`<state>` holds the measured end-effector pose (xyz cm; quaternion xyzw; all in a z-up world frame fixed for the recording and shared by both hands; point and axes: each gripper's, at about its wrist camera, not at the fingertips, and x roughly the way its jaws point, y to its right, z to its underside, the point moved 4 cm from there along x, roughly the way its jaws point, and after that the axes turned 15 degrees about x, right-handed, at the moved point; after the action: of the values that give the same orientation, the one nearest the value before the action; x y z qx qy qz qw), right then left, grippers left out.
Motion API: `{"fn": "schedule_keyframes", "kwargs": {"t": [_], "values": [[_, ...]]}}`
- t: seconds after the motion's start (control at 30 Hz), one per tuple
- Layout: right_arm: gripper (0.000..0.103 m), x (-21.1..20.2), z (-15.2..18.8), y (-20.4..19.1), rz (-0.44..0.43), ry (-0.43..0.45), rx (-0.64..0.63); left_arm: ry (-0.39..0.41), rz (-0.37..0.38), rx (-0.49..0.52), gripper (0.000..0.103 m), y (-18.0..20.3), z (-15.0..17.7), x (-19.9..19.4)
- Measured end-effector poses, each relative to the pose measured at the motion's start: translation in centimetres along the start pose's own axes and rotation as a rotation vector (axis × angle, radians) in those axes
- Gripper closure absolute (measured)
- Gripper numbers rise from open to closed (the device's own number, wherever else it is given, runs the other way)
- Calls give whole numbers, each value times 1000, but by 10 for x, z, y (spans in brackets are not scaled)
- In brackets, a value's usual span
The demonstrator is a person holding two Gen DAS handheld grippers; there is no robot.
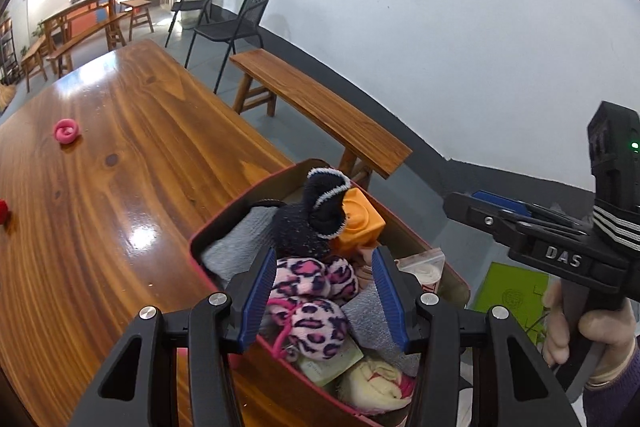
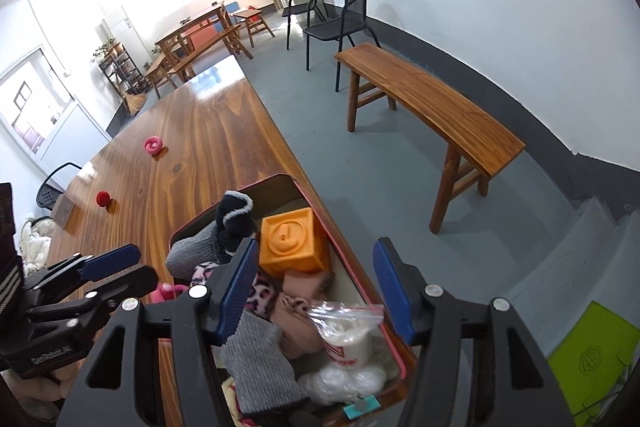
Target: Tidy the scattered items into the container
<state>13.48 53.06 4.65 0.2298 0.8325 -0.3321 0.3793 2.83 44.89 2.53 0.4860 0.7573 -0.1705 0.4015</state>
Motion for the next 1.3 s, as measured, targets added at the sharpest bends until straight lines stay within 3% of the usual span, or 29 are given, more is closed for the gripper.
{"fn": "schedule_keyframes", "kwargs": {"t": [0.13, 0.33, 0.4, 0.47, 0.57, 0.63, 0.77, 0.9, 1.07, 1.27, 1.3], "values": [[39, -5, 8, 8, -2, -8, 12, -2, -15, -51, 51, -16, 5, 4], [39, -5, 31, -9, -76, -58, -11, 15, -131, -181, 49, -74, 25, -21], [39, -4, 41, -27, -118, -73, -47, 23, -181, -237, 40, -96, 37, -36], [39, -2, 50, -49, -172, -102, -97, 28, -220, -294, 17, -115, 51, -48], [39, 6, 69, -90, -247, -148, -188, 29, -289, -382, 13, -142, 74, -65], [39, 19, 87, -119, -276, -198, -255, 23, -325, -435, 0, -159, 91, -77], [39, 45, 117, -162, -307, -274, -340, 16, -362, -491, 0, -181, 119, -96], [39, 79, 137, -190, -271, -324, -385, -1, -372, -525, 0, -198, 142, -107], [39, 127, 149, -200, -131, -350, -391, -6, -376, -533, 0, -218, 164, -117], [41, 154, 148, -201, 4, -295, -446, -15, -352, -558, 0, -247, 176, -118], [44, 156, 148, -201, 20, -292, -451, -16, -347, -556, 0, -251, 176, -116]]}}
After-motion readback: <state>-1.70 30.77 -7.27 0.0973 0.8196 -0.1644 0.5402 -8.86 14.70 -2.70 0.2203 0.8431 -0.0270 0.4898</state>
